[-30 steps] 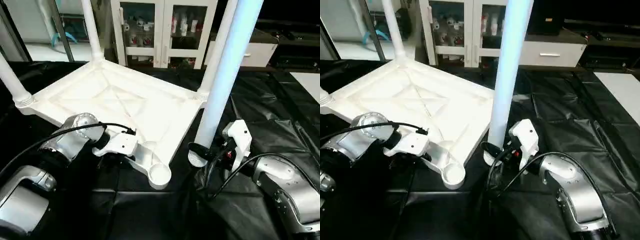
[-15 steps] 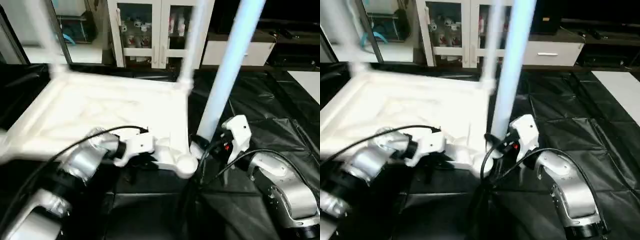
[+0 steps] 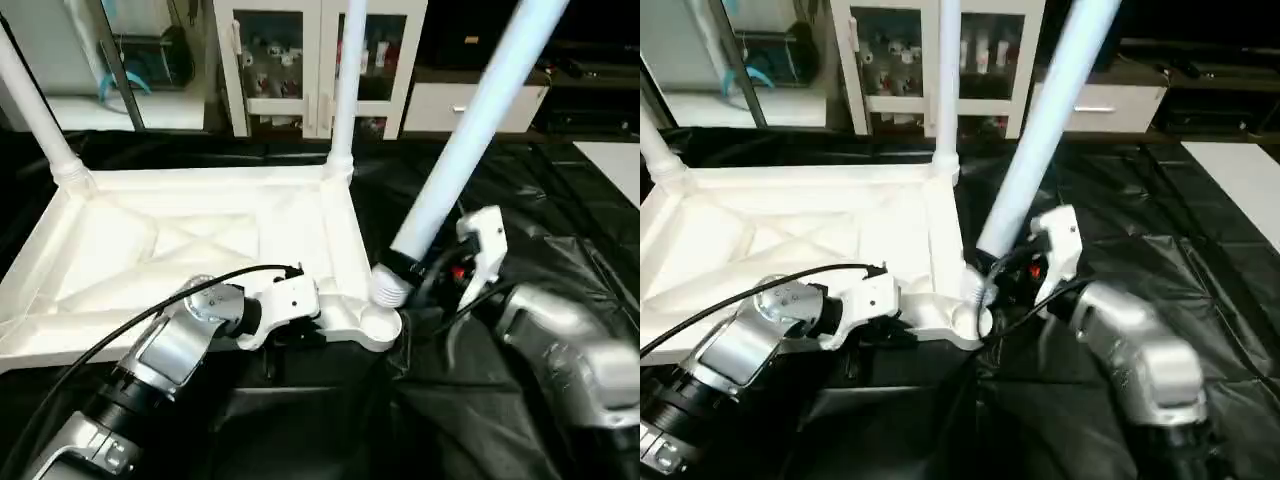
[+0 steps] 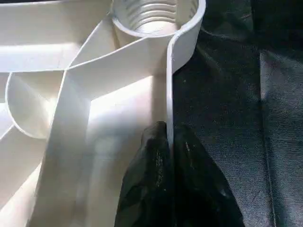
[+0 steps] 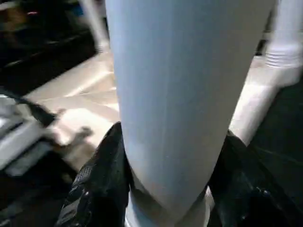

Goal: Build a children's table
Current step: Rotate table base, then insert table leg to table base

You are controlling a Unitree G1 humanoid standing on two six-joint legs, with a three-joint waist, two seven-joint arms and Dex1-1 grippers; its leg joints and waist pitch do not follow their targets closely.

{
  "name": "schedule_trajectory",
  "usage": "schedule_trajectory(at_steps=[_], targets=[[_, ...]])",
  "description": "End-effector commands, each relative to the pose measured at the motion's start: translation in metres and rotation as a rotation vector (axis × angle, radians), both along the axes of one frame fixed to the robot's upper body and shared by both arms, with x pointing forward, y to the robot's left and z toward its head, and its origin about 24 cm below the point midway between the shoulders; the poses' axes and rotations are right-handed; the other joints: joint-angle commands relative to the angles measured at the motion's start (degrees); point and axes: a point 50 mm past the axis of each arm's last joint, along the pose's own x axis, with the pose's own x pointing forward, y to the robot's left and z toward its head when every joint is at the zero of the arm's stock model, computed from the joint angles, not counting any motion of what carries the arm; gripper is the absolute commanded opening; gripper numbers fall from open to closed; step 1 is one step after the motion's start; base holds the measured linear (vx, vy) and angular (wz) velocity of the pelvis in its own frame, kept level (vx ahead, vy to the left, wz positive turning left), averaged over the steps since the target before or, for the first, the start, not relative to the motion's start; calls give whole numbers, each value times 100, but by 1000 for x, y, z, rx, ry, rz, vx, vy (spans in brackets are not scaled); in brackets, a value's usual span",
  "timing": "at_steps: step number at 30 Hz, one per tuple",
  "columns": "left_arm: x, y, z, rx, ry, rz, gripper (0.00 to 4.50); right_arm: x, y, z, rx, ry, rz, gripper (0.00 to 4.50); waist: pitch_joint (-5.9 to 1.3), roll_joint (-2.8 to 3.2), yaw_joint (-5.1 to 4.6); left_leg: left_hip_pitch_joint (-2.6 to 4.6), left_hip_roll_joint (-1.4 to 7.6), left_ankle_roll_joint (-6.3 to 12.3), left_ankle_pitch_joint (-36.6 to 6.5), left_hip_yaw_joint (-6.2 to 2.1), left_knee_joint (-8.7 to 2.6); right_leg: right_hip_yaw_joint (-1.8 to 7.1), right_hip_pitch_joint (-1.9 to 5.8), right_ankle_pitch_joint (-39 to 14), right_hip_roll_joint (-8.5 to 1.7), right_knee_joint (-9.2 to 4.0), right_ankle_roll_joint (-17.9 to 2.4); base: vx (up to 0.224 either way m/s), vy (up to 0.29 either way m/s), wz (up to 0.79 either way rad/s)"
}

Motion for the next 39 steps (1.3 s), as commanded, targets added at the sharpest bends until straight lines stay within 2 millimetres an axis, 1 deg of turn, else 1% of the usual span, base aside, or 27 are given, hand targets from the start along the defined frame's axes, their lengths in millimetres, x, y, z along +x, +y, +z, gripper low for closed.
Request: schedule_trajectory(at_steps=[1,2,3,4,7,8,9,11,12,14,16,17,18,19,21,22,23,26,28,29,32,39], targets=[[-1,4,-16,65,26,46,1,-1,-2,-1,-33,6,74,186,-315,-69,12,56,328,198,-751,-109,-415,256,205,-441,-446,-479,-1073,0,0,0],[1,3,-15,57,18,54,1,-2,-2,-3,-43,10,87,186,-309,-85,22,56,320,186,-783,-104,-416,255,203,-557,-443,-494,-1051,0,0,0],[2,1,-14,43,19,60,1,-2,-2,-5,-55,15,99,186,-305,-86,21,57,322,173,-813,-105,-420,256,199,-635,-447,-502,-1045,0,0,0],[3,-1,-13,27,20,61,1,-2,-3,-7,-65,19,114,186,-299,-92,25,71,328,126,-928,-108,-426,258,185,-872,-458,-531,-1035,0,0,0],[5,-7,-10,-24,-21,55,1,0,-4,-12,-87,20,136,186,-297,-128,29,56,334,123,-966,-113,-432,255,188,-1042,-473,-540,-1005,0,0,0],[6,-7,-10,-9,-35,62,1,1,-3,-11,-80,19,134,186,-302,-123,29,64,337,134,-924,-115,-432,255,181,-1023,-468,-540,-991,0,0,0],[7,-7,-11,10,-53,72,1,3,-3,-9,-64,22,135,186,-299,-156,21,53,333,152,-907,-111,-430,255,186,-1008,-462,-543,-981,0,0,0],[7,-7,-12,21,-48,59,1,5,-3,-8,-48,26,141,186,-296,-150,24,59,330,172,-921,-112,-431,249,172,-1103,-465,-543,-962,0,0,0],[6,-5,-13,32,-24,44,1,8,-3,-8,-48,29,145,186,-297,-129,23,58,331,165,-935,-118,-435,250,172,-1139,-469,-542,-959,0,0,0],[7,-5,-13,23,-5,48,0,10,-2,-9,-47,32,154,186,-298,-133,14,51,328,143,-927,-116,-437,248,172,-1155,-469,-546,-965,0,0,0],[8,-4,-12,18,-2,42,0,14,-1,-11,-49,32,158,186,-297,-149,15,47,329,152,-907,-110,-433,248,169,-1091,-468,-542,-988,0,0,0],[8,-4,-11,19,-8,41,0,14,0,-12,-50,33,160,185,-304,-137,18,50,329,155,-884,-113,-433,243,169,-1073,-470,-538,-1001,0,0,0],[9,-4,-11,15,-9,44,0,14,0,-13,-52,34,164,185,-305,-138,20,48,332,155,-874,-109,-429,246,168,-1036,-470,-537,-1006,0,0,0],[8,-4,-11,14,0,29,0,15,2,-15,-61,40,177,185,-302,-181,14,39,330,182,-819,-105,-430,241,177,-936,-462,-530,-1019,0,0,0],[7,-4,-11,13,3,26,0,15,3,-15,-63,43,183,185,-303,-161,22,41,328,192,-816,-106,-427,242,176,-965,-470,-527,-1024,0,0,0],[7,-4,-11,12,8,25,0,15,3,-17,-75,45,184,185,-297,-163,21,40,330,196,-819,-106,-430,243,174,-1013,-471,-534,-1012,0,0,0],[7,-3,-11,12,8,24,0,16,3,-18,-89,50,187,185,-298,-179,25,44,337,197,-835,-108,-433,242,171,-1057,-474,-531,-997,0,0,0],[6,-2,-11,13,13,12,0,18,0,-23,-139,51,194,185,-288,-174,7,40,333,155,-919,-108,-440,241,166,-1211,-475,-548,-979,0,0,0],[7,-1,-10,8,14,16,0,19,-1,-23,-136,51,190,185,-290,-182,17,48,335,159,-885,-105,-438,247,165,-1180,-475,-545,-966,0,0,0],[7,-1,-10,8,16,14,0,20,-2,-23,-142,52,192,185,-291,-166,19,43,335,170,-864,-108,-439,247,166,-1113,-473,-538,-978,0,0,0],[6,0,-10,13,26,4,0,21,-2,-25,-158,51,193,185,-294,-174,15,47,334,182,-861,-107,-437,242,168,-1058,-469,-538,-1012,0,0,0],[4,1,-11,20,40,-14,0,22,-1,-34,-166,76,197,185,-289,-165,4,44,338,174,-943,-108,-444,247,169,-1108,-473,-543,-1044,0,0,0]])
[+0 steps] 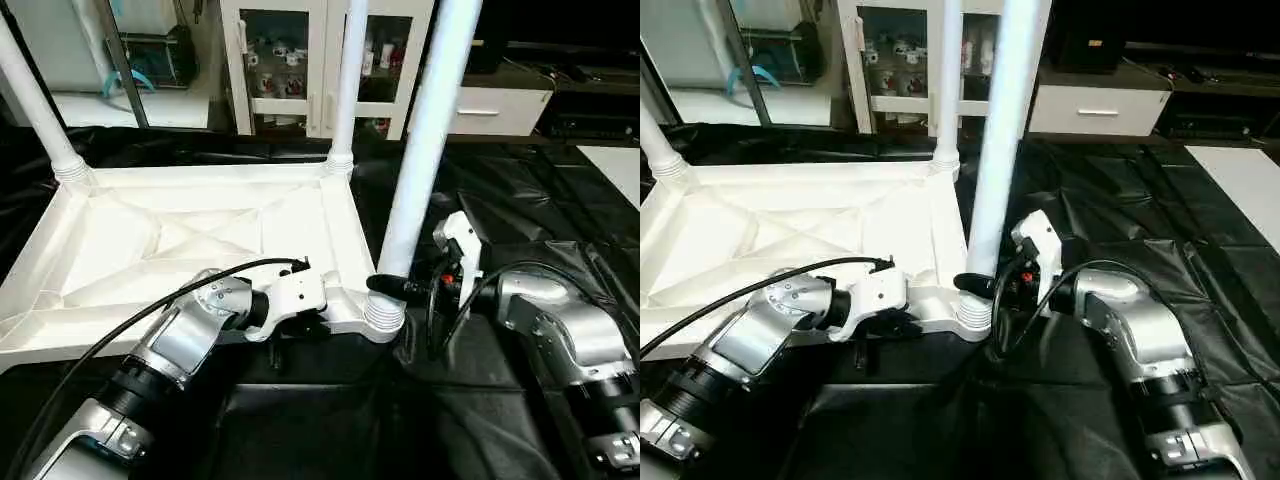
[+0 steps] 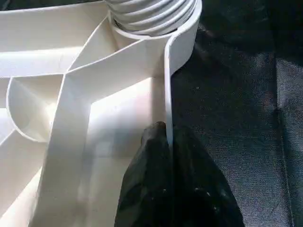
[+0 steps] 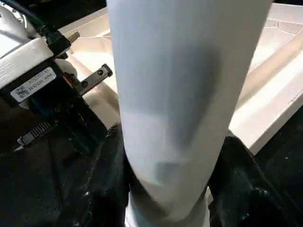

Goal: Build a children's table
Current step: Insert table leg to table base

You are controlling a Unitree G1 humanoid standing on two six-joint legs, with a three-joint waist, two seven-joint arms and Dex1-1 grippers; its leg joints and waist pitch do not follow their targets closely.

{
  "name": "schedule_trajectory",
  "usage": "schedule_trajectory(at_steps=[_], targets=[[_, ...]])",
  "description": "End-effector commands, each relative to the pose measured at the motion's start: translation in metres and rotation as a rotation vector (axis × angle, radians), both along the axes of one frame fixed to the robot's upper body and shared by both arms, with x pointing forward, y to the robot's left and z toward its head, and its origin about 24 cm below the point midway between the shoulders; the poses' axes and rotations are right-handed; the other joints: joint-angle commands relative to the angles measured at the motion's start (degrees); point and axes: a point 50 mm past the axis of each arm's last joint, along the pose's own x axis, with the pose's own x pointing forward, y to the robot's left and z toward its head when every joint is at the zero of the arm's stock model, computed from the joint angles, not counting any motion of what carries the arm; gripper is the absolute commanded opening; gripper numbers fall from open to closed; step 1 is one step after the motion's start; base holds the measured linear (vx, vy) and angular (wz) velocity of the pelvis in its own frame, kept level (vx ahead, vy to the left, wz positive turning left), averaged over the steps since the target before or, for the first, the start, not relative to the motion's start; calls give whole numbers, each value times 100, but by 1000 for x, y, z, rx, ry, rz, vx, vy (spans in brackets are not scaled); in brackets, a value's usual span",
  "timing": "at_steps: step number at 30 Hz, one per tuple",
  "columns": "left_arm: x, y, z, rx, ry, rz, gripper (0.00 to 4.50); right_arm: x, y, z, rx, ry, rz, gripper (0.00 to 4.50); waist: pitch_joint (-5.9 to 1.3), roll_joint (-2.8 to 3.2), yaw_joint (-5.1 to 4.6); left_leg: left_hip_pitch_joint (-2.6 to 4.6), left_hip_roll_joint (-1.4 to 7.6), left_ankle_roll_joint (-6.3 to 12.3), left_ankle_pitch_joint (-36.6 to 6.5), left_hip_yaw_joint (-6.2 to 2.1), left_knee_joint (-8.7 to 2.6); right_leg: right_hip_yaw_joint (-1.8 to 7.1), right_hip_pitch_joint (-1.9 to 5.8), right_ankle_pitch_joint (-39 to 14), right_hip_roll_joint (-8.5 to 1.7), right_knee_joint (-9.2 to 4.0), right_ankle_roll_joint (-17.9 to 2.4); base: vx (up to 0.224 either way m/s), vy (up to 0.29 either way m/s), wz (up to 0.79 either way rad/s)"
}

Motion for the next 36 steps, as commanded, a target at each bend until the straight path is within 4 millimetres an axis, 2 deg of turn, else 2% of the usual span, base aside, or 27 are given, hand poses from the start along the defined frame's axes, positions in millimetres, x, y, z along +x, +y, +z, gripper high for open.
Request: schedule_trajectory(at_steps=[1,4,11,13,15,18,23,25,26,27,28,32,34,36], targets=[[-5,5,-11,31,55,-10,0,0,-1,-7,-33,15,-4,185,-296,-109,-5,53,336,163,-963,-115,-447,255,172,-1120,-463,-546,-1052,0,0,0],[-5,5,-11,29,57,-11,0,2,-1,-10,6,30,-38,185,-294,-85,-10,53,333,147,-1008,-118,-452,256,164,-1145,-464,-550,-1064,0,0,0],[-5,5,-11,27,51,-5,0,6,-5,-15,72,42,-129,185,-281,-91,-64,81,348,-5,-1430,-140,-501,261,140,-1586,-475,-605,-1004,0,0,0],[-5,5,-12,27,50,-2,0,6,-7,-17,89,42,-151,185,-285,-107,-70,73,347,-5,-1408,-140,-501,260,146,-1528,-471,-596,-1002,0,0,0],[-4,5,-11,24,47,3,0,4,-8,-19,118,41,-174,185,-288,-88,-67,75,348,-5,-1384,-138,-502,264,140,-1481,-475,-598,-1001,0,0,0],[-4,5,-11,21,44,8,0,0,-8,-23,148,40,-199,185,-288,-104,-66,67,349,8,-1381,-139,-507,261,146,-1443,-475,-597,-1002,0,0,0],[-2,3,-11,13,35,19,0,-8,-10,-31,228,29,-281,185,-274,-68,-65,92,359,-57,-1673,-152,-539,271,109,-1844,-492,-657,-900,0,0,0],[-1,3,-11,12,34,19,0,-10,-11,-32,238,24,-298,185,-273,-77,-78,81,356,-64,-1668,-158,-552,263,116,-1857,-476,-654,-889,0,0,0],[-1,3,-11,12,34,19,0,-10,-11,-33,240,23,-300,185,-266,-52,-77,92,357,-77,-1720,-155,-551,273,101,-1899,-485,-670,-886,0,0,0],[-1,3,-11,12,32,19,0,-12,-11,-33,254,19,-311,185,-267,-31,-77,89,359,-90,-1734,-164,-557,270,107,-1908,-488,-666,-888,0,0,0],[0,2,-10,11,27,20,0,-17,-11,-34,283,4,-331,185,-269,-47,-74,90,366,-95,-1742,-162,-562,272,104,-1880,-487,-673,-865,0,0,0],[2,3,-9,14,21,23,0,-22,-10,-34,270,-39,-338,185,-286,-40,-73,75,363,-56,-1616,-158,-575,263,127,-1522,-473,-652,-906,0,0,0],[3,3,-9,17,7,31,0,-27,-9,-33,244,-77,-326,185,-280,-36,-50,86,365,-38,-1589,-140,-565,270,109,-1539,-479,-670,-875,0,0,0],[4,3,-9,17,6,31,0,-28,-9,-32,244,-82,-323,185,-284,-48,-42,75,363,-12,-1530,-147,-580,264,132,-1575,-479,-671,-851,0,0,0]])
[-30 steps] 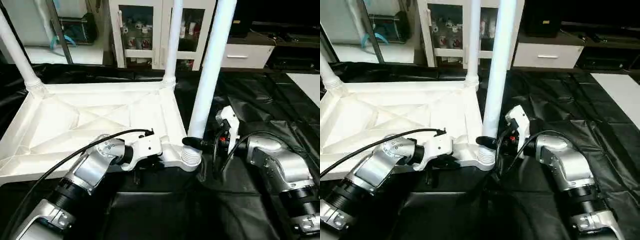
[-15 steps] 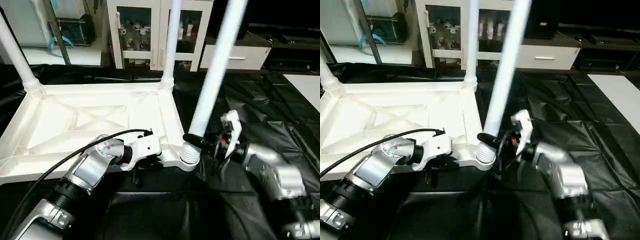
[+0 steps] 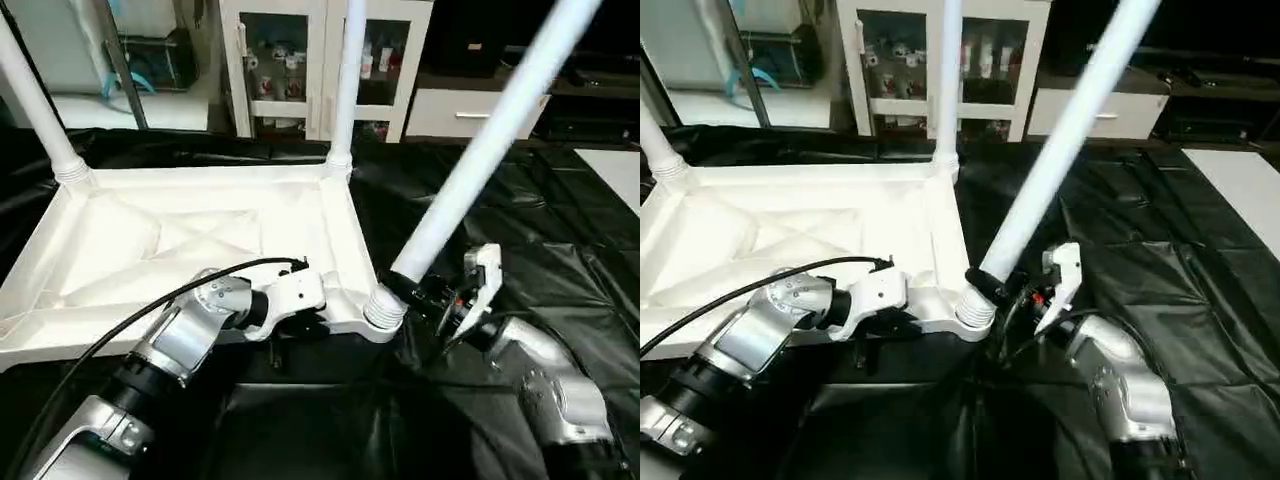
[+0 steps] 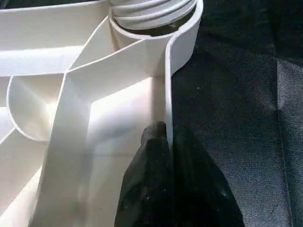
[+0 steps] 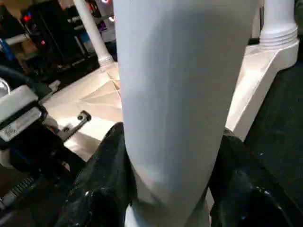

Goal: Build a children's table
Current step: Insert table leg to table base

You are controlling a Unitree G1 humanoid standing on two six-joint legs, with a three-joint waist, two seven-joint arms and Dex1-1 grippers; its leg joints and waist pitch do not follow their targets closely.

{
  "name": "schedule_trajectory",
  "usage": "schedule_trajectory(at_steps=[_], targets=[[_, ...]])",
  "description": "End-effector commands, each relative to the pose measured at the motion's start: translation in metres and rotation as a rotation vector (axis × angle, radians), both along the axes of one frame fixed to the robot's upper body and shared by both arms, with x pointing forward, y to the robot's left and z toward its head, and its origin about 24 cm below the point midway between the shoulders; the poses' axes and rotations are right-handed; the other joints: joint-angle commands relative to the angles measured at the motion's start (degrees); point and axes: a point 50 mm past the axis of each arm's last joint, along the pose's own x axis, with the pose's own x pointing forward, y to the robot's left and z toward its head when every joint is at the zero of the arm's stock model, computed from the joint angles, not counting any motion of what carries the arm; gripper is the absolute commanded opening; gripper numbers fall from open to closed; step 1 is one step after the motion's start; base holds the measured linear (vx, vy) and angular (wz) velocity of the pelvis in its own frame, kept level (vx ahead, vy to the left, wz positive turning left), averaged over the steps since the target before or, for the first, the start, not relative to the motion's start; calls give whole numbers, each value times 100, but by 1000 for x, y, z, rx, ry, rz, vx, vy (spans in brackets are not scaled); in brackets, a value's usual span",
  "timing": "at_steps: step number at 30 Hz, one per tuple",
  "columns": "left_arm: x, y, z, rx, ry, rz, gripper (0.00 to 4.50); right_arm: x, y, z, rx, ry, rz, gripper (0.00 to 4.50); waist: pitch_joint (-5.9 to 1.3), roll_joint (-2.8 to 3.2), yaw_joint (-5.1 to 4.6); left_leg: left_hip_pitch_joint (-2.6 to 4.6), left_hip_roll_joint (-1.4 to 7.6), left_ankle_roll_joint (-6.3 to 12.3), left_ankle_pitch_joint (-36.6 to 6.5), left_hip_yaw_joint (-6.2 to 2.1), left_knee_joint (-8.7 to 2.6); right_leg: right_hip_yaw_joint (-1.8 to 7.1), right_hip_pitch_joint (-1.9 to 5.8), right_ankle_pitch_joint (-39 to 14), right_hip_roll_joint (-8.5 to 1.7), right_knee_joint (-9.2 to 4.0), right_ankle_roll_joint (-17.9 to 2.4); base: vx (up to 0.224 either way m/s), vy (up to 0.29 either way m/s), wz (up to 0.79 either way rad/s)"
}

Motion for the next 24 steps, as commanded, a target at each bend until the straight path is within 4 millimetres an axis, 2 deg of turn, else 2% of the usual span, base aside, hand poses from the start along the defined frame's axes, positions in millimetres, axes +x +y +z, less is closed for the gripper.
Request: schedule_trajectory(at_steps=[1,5,13,15,16,24], targets=[[1,3,-6,12,-1,28,0,-4,-4,2,-42,-24,-29,185,-230,-28,6,69,369,13,-1497,-149,-496,279,124,-1575,-480,-596,-872,0,0,0],[1,3,-7,8,-4,38,0,-14,0,1,-106,-57,-15,185,-226,-34,69,74,374,23,-1457,-142,-496,287,112,-1583,-485,-605,-779,0,0,0],[2,4,-7,12,-12,49,0,-24,8,-6,-207,-67,36,185,-215,-41,65,62,370,23,-1509,-148,-516,287,116,-1669,-479,-620,-716,0,0,0],[2,4,-7,13,-12,49,0,-24,9,-7,-218,-71,42,185,-210,-25,62,63,370,25,-1547,-149,-519,290,111,-1715,-482,-627,-720,0,0,0],[2,4,-7,14,-11,47,0,-25,10,-8,-225,-59,52,185,-211,-40,59,63,371,23,-1565,-150,-519,289,114,-1746,-484,-631,-716,0,0,0],[0,4,-7,13,1,40,0,-24,12,-20,-328,49,106,185,-208,-52,56,63,369,25,-1512,-155,-524,288,121,-1727,-473,-620,-695,0,0,0]])
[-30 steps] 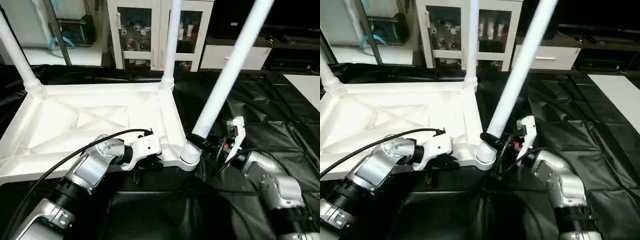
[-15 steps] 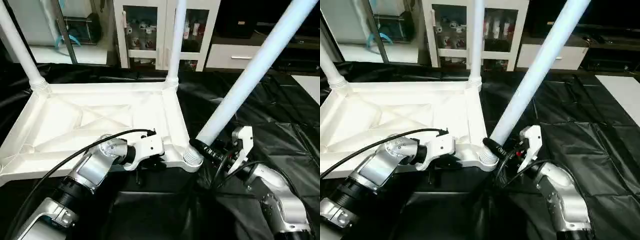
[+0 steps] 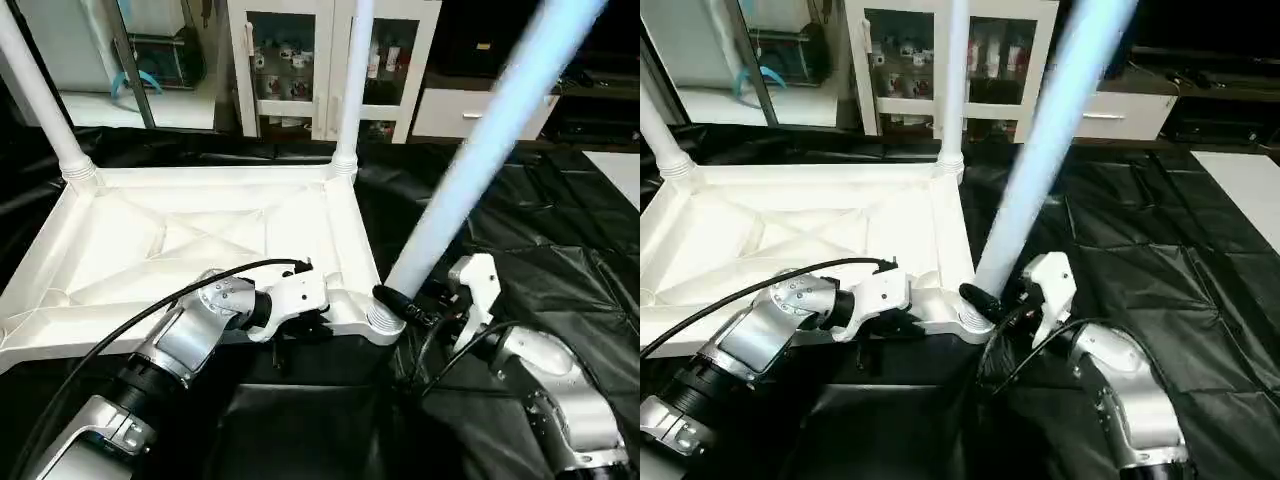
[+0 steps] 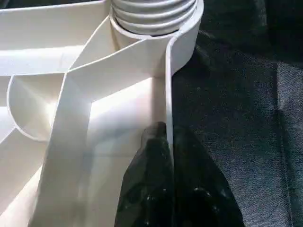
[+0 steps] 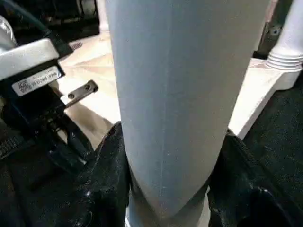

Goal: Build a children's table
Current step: Insert table leg to table base

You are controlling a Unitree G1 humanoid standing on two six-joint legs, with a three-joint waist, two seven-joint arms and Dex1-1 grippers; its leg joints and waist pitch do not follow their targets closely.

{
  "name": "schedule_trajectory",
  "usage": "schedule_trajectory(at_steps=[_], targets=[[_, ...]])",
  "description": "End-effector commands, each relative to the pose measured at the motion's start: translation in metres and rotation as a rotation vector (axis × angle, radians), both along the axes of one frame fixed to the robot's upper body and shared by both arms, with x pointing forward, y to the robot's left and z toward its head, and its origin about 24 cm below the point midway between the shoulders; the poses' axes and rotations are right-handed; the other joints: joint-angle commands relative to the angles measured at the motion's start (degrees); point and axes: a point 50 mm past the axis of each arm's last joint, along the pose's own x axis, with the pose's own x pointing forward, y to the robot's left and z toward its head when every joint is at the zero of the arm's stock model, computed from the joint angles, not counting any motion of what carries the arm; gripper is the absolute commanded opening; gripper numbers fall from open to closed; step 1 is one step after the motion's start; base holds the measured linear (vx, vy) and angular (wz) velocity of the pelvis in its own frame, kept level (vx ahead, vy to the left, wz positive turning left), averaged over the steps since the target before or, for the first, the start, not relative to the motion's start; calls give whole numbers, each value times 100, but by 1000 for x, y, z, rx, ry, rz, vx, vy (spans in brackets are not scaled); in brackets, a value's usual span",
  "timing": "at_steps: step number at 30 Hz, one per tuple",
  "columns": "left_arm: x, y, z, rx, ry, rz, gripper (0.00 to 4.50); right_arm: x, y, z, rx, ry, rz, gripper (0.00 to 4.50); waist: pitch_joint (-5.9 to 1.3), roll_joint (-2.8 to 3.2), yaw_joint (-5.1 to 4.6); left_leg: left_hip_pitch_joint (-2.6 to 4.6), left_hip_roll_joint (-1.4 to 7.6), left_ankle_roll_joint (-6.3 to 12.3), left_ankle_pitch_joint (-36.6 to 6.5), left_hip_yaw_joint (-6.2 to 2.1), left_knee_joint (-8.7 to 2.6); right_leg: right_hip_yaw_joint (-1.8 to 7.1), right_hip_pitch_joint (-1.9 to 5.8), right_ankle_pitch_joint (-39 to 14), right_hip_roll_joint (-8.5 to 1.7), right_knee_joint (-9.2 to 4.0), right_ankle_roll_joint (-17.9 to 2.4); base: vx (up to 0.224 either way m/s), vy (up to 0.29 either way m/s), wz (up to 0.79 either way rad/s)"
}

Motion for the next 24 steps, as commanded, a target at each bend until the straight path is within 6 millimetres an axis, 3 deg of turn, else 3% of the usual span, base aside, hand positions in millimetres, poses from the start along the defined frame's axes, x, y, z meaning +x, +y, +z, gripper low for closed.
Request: schedule_trajectory(at_steps=[1,6,11,14,17,19,21,24], targets=[[1,7,-6,15,1,49,0,-10,2,-31,-76,178,19,185,-196,-44,-15,64,369,24,-1527,-158,-488,291,107,-1718,-471,-600,-719,0,0,0],[1,8,-7,13,1,54,0,-4,2,-37,-127,211,14,185,-186,-45,-23,73,373,-36,-1677,-167,-503,291,94,-1923,-485,-622,-692,0,0,0],[1,8,-6,10,-1,60,0,-4,1,-46,-144,242,-5,185,-158,-58,-42,87,372,-124,-2065,-203,-533,295,78,-2610,-517,-692,-531,0,0,0],[1,8,-7,7,-3,65,0,-4,1,-47,-141,244,-24,185,-142,-59,-56,130,374,-178,-2330,-230,-563,290,64,-3053,-532,-747,-412,0,0,0],[1,8,-7,0,0,71,0,-3,0,-46,-136,233,-44,185,-173,-36,-56,156,387,-181,-2245,-231,-603,277,94,-2736,-517,-747,-444,0,0,0],[3,8,-7,-10,3,104,0,1,-2,-47,-135,224,-92,185,-164,-22,-61,173,384,-196,-2248,-211,-598,288,75,-2444,-503,-733,-562,0,0,0],[3,7,-8,-12,3,113,0,2,-2,-47,-139,223,-108,185,-158,-30,-67,168,378,-201,-2292,-210,-597,290,77,-2500,-508,-738,-579,0,0,0],[9,3,-10,-25,7,201,0,17,-10,-51,-172,221,-300,185,-130,-32,-133,164,355,-269,-2492,-235,-605,266,63,-3032,-528,-783,-517,0,0,0]])
